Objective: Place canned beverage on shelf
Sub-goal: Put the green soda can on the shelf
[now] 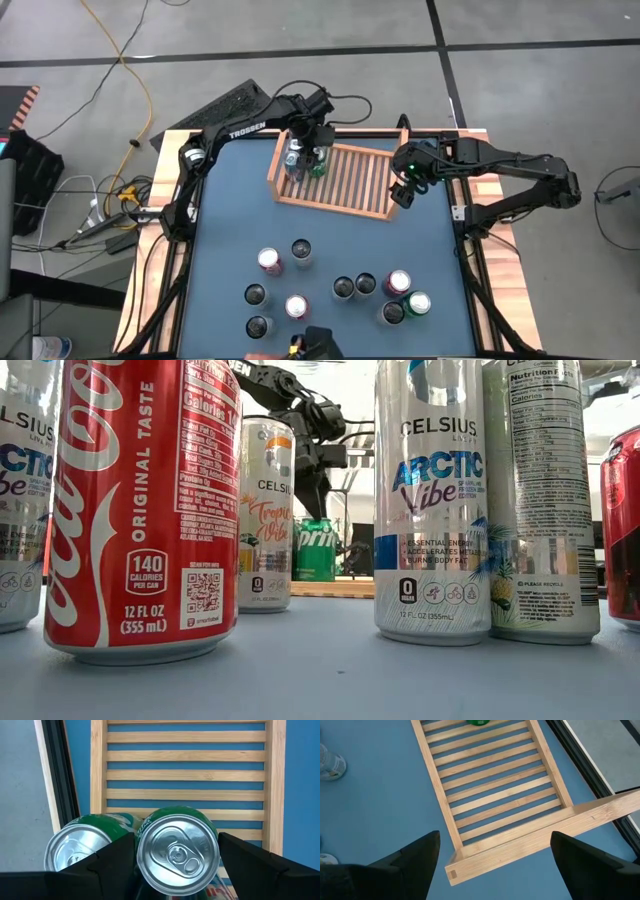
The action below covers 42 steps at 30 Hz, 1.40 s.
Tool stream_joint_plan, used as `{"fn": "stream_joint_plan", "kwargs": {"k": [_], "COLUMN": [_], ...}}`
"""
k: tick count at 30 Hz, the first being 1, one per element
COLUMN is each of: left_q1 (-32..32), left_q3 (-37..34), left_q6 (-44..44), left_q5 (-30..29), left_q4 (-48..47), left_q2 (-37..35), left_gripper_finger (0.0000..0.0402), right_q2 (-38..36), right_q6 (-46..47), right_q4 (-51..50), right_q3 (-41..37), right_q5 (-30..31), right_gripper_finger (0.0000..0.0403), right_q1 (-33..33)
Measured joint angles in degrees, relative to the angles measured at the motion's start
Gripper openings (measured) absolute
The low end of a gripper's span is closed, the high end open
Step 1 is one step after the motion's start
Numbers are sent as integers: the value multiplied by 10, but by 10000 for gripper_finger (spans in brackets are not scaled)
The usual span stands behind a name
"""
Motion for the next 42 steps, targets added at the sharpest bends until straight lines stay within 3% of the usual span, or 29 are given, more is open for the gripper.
{"fn": "stream_joint_plan", "kwargs": {"k": [8, 14, 22, 25, 29, 33, 39, 42], "left_q1": [-5, -24, -76, -99, -157, -222, -299, -324], "left_q3": [76, 181, 167, 167, 166, 165, 165, 165], "left_q6": [-25, -65, -136, -146, -161, -158, -185, -215], "left_q5": [0, -1, -75, -56, -3, 27, 23, -15], "left_q4": [-32, -96, -97, -96, -100, -97, -75, -67], "left_q2": [-2, -21, -181, -223, -248, -254, -254, -254], "left_gripper_finger": [272, 272, 272, 272, 272, 272, 272, 272], "right_q2": [0, 45, 161, 186, 163, 105, 30, 16], "right_q6": [1, -21, -110, -131, -130, -83, 142, 261], "right_q4": [8, 111, 301, 313, 271, 151, -18, -69], "right_q3": [0, 1, 0, 0, 6, 26, 35, 35], "right_q5": [12, 38, 37, 8, -24, -25, -41, -51], "right_gripper_finger": [366, 366, 366, 366, 366, 366, 366, 366], "right_q1": [0, 0, -14, -16, 15, 73, 212, 310]}}
